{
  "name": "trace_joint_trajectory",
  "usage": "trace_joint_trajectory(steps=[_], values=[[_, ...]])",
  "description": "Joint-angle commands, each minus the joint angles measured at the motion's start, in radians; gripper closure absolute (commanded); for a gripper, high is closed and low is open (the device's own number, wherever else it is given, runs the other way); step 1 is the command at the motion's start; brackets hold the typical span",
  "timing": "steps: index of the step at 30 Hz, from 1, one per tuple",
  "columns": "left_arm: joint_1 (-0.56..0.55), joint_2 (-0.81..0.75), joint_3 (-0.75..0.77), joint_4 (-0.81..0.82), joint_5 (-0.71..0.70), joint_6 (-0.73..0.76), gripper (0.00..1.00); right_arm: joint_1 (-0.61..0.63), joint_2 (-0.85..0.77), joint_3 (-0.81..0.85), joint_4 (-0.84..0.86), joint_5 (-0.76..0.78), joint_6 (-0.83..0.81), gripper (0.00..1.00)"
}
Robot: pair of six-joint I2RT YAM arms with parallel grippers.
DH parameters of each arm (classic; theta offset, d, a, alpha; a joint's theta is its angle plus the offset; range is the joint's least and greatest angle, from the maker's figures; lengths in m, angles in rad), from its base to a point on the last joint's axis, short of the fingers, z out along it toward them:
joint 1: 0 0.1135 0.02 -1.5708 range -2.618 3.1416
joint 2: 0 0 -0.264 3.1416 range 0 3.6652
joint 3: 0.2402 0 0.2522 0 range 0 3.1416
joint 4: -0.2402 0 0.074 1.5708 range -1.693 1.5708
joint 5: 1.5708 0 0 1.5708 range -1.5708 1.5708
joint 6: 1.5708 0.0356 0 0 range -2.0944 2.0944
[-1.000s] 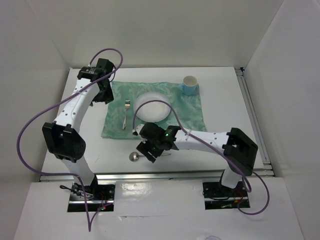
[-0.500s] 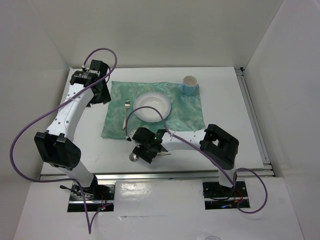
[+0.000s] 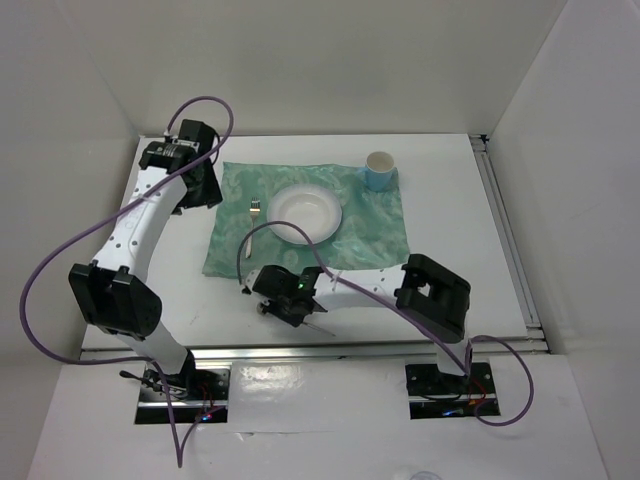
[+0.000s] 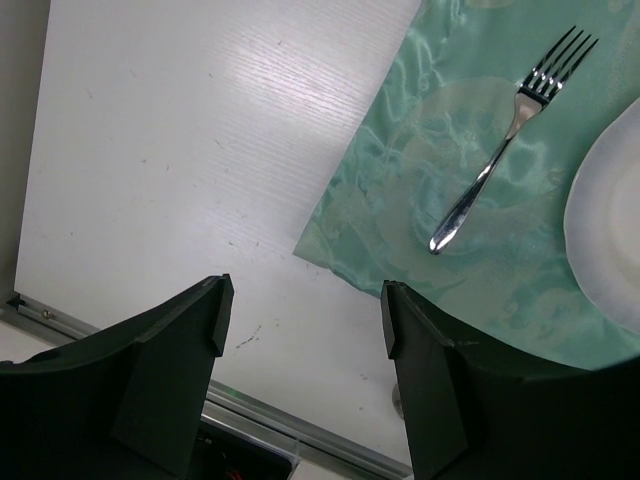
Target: Set the dinner table for one person
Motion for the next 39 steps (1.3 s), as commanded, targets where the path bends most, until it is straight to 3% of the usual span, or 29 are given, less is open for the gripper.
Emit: trace_joint_trajectory(steps=[1, 6, 10, 14, 16, 19, 27, 38, 39], values=[[0.005, -0.035, 0.061, -0.008, -0.006, 0.014, 0.22, 0.045, -0.061, 0.085, -0.077, 0.071, -0.007, 1.00], [0.005, -0.053, 0.125, -0.038, 0.019, 0.035, 0.22, 0.017, -0.177, 0.094, -0.120, 0.188, 0.080, 1.00], [0.005, -0.075, 0.162, -0.038, 0.019, 0.044, 0.22, -0.237, -0.246, 0.110, -0.281, 0.241, 0.318, 1.00], [0.005, -0.107, 0.164, -0.023, 0.036, 0.037, 0.22, -0.462, -0.323, 0.035, -0.272, 0.157, 0.493, 1.00], [0.005, -0.118, 0.163, -0.023, 0.048, 0.049, 0.22, -0.599, -0.334, -0.004, -0.243, 0.061, 0.504, 1.00], [0.005, -0.109, 0.163, -0.023, 0.048, 0.049, 0.22, -0.708, -0.310, -0.004, -0.192, 0.001, 0.483, 1.00], [0.005, -0.109, 0.134, -0.032, 0.039, 0.049, 0.22, -0.842, -0.133, 0.100, -0.132, -0.068, 0.378, 1.00], [0.005, -0.109, 0.105, -0.042, 0.039, 0.040, 0.22, -0.851, 0.065, 0.209, -0.071, -0.070, 0.381, 1.00], [0.005, -0.109, 0.096, -0.042, 0.048, 0.040, 0.22, -0.851, 0.065, 0.209, -0.062, -0.079, 0.381, 0.89]])
